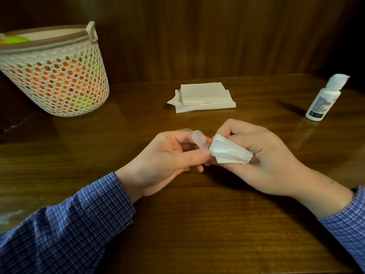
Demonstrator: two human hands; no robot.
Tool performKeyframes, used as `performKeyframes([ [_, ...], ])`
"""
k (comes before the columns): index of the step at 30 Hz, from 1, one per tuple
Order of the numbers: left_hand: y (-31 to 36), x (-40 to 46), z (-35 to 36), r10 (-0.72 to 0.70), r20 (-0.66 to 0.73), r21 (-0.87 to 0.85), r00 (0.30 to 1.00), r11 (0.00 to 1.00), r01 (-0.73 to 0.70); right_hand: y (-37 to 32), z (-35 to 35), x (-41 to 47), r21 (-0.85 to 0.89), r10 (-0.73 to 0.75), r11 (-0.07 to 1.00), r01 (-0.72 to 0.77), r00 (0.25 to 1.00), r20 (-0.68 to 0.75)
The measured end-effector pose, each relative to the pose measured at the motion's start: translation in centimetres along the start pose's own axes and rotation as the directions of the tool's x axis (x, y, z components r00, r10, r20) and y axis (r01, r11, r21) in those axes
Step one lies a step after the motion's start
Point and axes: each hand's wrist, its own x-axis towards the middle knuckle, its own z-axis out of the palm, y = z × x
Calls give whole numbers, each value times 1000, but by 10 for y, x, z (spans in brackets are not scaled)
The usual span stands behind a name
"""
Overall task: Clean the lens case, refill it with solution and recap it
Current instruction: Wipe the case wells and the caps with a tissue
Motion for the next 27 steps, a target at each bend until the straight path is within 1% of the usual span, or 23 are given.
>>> performKeyframes([
  [3, 0, 0, 1, -17, 15, -61, 1000, 998, 18, -2, -3, 1, 117, 130, 984, -132, 991, 22],
  [6, 2, 0, 1, -39, 8, -145, 999, 989, 40, -2, -9, 2, 268, 231, 935, -233, 972, 42],
  [8, 3, 1, 1, -45, 12, -184, 999, 982, 47, -1, -13, 3, 352, 320, 887, -298, 947, -6],
  [10, 4, 0, 0, -63, 32, -204, 998, 977, 68, 2, -14, 1, 342, 379, 879, -332, 922, -81],
  [12, 5, 0, 1, -92, 68, -233, 993, 967, 106, 3, -13, 0, 267, 331, 920, -286, 933, -140],
  [16, 7, -1, 2, -169, 161, -301, 972, 930, 212, 0, -7, 0, 153, 84, 986, -62, 986, -142],
  [20, 7, 0, 2, -245, 207, -346, 947, 887, 305, 4, 1, -2, -52, -97, 995, 89, 981, -168],
  [22, 7, 0, 1, -260, 225, -373, 939, 867, 330, 6, 0, -3, -149, -145, 981, 121, 977, -157],
  [24, 7, 0, 0, -273, 246, -404, 930, 844, 354, 7, -1, -3, -204, -173, 968, 144, 976, -134],
  [27, 7, 0, -1, -307, 246, -397, 919, 833, 384, 8, -1, -4, -262, -187, 951, 166, 981, -55],
])
